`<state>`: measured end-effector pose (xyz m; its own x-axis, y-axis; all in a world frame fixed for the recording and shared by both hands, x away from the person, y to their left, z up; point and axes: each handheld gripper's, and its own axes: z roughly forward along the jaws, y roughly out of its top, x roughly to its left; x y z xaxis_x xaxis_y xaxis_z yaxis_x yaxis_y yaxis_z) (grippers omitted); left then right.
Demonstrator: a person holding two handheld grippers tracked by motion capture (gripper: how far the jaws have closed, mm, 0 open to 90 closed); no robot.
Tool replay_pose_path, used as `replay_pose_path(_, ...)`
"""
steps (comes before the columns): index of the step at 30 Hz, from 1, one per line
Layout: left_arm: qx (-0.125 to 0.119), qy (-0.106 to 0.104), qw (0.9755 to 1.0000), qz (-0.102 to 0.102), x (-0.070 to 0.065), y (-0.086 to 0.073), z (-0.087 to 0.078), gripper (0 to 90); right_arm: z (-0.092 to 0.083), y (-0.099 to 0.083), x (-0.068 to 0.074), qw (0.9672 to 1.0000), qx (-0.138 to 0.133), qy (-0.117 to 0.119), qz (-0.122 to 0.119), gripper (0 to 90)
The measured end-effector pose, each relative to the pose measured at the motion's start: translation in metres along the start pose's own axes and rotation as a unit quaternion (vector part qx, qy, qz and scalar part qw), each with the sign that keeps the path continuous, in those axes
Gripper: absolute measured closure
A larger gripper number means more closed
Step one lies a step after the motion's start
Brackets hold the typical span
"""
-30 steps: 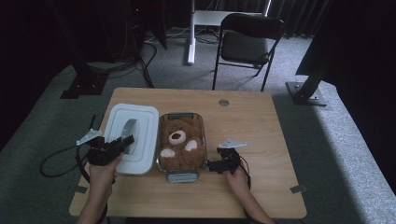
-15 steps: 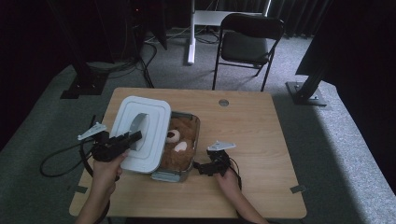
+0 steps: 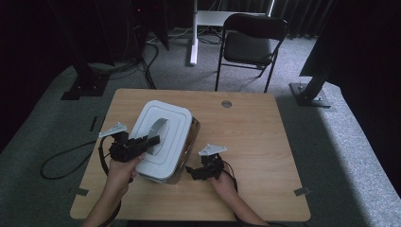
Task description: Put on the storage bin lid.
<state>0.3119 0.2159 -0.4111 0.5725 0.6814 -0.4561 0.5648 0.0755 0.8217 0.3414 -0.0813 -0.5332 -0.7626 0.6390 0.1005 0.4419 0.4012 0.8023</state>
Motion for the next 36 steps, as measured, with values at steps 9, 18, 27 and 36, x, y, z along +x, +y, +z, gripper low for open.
replay_pose_path(9, 0.018, -0.011, 0.9995, -0.023, 0.004, 0.000, 0.018, 69.8, -0.033, -0.017, -0.035, 0.9986, -0.015, -0.043, 0.028, 11.6)
replay_pose_path(18, 0.045, -0.006, 0.9987, -0.023, 0.009, 0.002, 0.035, 69.8, -0.065, -0.033, -0.069, 0.9925, -0.033, -0.091, 0.075, 11.6)
replay_pose_path(27, 0.062, -0.013, 0.9972, -0.041, 0.017, 0.001, 0.044, 69.6, -0.073, -0.034, -0.077, 0.9898, -0.046, -0.098, 0.093, 11.6)
replay_pose_path(36, 0.080, -0.003, 0.9961, -0.038, 0.018, 0.001, 0.048, 69.1, -0.071, -0.034, -0.076, 0.9902, -0.041, -0.094, 0.095, 11.6)
